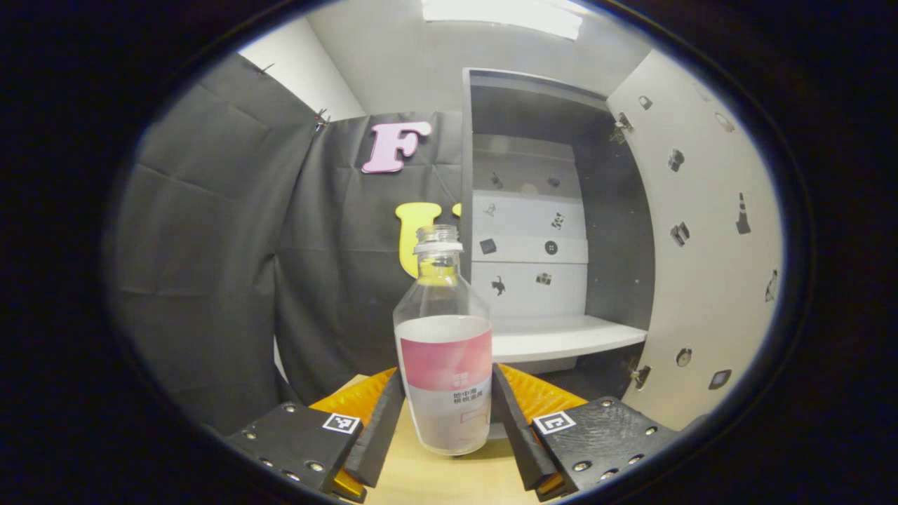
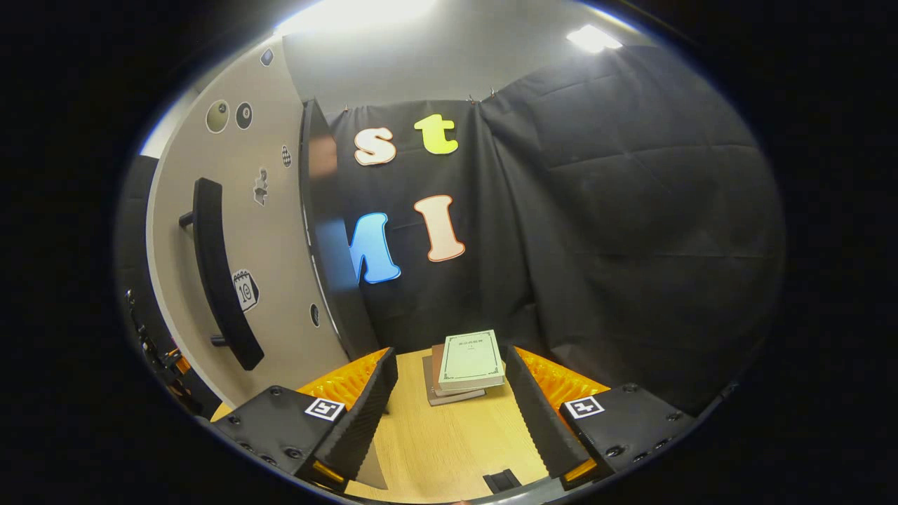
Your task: Open the cabinet door with the right hand, grasp the bottle in the cabinet with the left hand and place it on the coaster, then close the cabinet door with the right hand.
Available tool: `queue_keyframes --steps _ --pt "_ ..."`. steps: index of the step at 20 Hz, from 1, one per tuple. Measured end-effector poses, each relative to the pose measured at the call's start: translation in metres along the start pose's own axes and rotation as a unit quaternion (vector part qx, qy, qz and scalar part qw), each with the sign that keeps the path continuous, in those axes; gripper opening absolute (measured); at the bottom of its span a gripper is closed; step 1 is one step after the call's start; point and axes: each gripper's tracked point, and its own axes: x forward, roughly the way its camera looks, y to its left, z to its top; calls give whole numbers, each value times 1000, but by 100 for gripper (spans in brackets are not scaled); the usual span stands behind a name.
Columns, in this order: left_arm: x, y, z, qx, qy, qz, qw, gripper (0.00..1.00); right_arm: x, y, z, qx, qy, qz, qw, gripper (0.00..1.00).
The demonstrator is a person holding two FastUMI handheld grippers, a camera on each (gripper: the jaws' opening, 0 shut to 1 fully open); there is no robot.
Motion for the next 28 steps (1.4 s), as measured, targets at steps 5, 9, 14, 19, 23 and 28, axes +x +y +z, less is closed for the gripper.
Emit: queue_keyframes --steps 5,9,14,19,23,28 --pt "-33 12 -40 -15 9 0 1000 72 -8 1 -15 -2 9 3 1000 98" --pt "-49 19 -79 -31 22 4 999 74 -12 2 -23 -13 11 4 1000 98" --pt "-66 25 -133 -31 44 13 998 74 -7 8 -28 -14 14 9 1000 98" --pt "-85 27 -202 -25 79 15 996 74 -3 14 -32 -29 20 13 999 98" --pt "-84 23 -242 -24 109 19 994 74 0 15 -30 -37 20 13 999 98" --pt "-85 21 -271 -35 127 21 991 72 -1 12 -32 -53 28 6 998 98"
